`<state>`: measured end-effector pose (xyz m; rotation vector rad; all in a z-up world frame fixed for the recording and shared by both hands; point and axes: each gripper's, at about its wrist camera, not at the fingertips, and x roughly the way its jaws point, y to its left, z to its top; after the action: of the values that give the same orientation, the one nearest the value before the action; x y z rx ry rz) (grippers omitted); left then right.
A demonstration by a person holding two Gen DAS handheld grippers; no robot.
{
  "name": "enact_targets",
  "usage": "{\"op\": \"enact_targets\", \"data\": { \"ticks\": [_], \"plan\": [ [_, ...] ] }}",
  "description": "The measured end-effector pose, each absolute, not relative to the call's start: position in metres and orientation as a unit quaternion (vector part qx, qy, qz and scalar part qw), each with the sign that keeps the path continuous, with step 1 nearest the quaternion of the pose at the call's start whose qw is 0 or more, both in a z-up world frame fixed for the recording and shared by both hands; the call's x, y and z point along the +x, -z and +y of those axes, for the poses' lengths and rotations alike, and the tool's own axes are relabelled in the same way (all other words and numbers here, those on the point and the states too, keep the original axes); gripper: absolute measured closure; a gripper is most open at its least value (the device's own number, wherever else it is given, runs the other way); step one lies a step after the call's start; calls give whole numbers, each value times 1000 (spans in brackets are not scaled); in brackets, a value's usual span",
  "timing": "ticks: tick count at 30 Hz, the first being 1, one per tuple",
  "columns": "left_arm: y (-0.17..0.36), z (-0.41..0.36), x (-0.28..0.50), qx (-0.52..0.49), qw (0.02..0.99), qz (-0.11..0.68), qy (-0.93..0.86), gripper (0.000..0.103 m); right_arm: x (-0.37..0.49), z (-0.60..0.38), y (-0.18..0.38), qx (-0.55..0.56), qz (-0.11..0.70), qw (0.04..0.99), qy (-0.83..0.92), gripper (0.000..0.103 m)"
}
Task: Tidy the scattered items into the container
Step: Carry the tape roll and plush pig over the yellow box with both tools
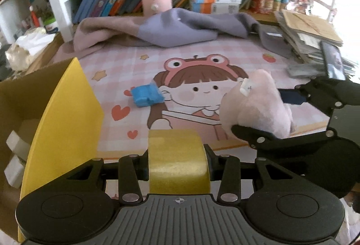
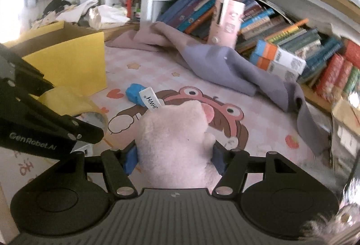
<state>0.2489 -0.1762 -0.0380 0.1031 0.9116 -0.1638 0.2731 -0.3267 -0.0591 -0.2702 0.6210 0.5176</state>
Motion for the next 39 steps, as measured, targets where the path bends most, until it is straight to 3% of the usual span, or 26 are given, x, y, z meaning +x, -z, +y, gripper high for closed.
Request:
{"op": "enact_targets", "data": {
  "ticks": [18,39],
  "plan": [
    [7,-167,205,32,902,399,160,62,222,-340,37,-99,334,917,-194,41],
    [-23,-89,128,-54,912,353,202,62,140,-304,-17,-29,339,926,-161,41]
  ]
}}
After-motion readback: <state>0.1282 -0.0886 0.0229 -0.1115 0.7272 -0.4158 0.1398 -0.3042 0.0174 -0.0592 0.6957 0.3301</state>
